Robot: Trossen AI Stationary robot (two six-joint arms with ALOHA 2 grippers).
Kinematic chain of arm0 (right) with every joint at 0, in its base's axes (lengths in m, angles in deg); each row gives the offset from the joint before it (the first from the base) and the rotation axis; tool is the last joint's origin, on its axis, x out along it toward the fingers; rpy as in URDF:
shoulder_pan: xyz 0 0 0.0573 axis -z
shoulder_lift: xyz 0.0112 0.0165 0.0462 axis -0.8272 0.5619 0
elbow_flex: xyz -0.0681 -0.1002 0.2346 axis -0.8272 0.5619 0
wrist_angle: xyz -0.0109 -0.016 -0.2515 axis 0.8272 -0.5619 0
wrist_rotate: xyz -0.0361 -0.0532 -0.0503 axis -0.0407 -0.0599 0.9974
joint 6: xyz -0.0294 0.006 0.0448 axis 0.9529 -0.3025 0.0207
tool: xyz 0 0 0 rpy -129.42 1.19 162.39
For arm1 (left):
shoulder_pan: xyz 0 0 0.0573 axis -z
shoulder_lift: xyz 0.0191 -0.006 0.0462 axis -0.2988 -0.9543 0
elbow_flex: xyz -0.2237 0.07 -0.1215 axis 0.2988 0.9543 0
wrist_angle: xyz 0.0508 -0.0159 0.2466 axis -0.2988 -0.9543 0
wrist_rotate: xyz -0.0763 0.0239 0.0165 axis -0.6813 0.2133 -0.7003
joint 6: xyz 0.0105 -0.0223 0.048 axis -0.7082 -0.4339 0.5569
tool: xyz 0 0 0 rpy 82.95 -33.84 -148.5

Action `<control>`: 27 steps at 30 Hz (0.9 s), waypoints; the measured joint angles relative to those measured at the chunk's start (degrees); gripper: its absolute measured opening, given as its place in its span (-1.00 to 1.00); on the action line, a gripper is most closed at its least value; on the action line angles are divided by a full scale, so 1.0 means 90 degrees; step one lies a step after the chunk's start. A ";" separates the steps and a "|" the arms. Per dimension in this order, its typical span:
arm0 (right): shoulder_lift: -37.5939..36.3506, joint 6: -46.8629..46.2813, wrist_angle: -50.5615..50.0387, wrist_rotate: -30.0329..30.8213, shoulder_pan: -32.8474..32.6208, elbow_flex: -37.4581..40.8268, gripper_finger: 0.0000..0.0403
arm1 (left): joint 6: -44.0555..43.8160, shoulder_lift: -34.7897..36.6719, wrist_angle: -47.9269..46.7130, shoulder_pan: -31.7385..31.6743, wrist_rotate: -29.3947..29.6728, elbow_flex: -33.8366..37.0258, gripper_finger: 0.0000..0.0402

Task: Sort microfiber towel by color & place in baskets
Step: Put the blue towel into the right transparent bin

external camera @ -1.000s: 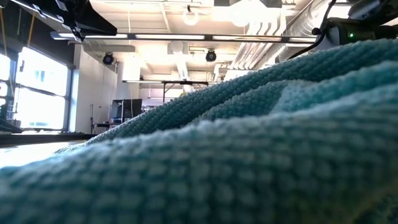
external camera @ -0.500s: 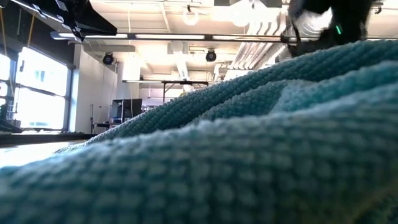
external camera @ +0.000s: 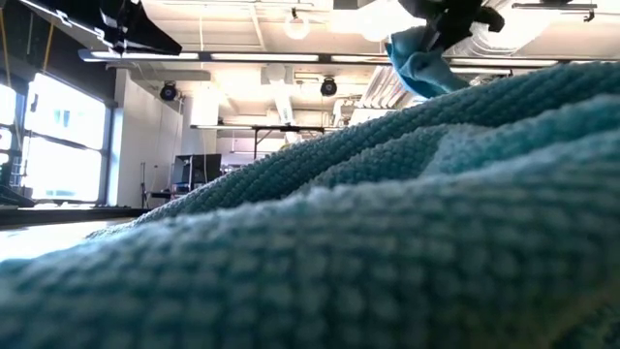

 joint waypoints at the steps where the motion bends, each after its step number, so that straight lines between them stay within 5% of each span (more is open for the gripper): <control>1: 0.0006 -0.0060 0.0053 0.0025 0.0204 0.0000 -0.90 | 0.0138 0.0000 0.0002 0.0000 0.0013 0.0000 -0.75; 13: 0.0327 -0.0769 0.1908 -0.0109 0.1546 0.1679 -0.90 | 0.1261 0.0069 0.0381 -0.0081 0.1167 0.0000 -0.75; 27: 0.0318 -0.2321 0.1776 -0.2228 0.1820 0.2873 -0.90 | 0.1969 0.0388 0.0728 -0.0732 0.1115 -0.0002 -0.75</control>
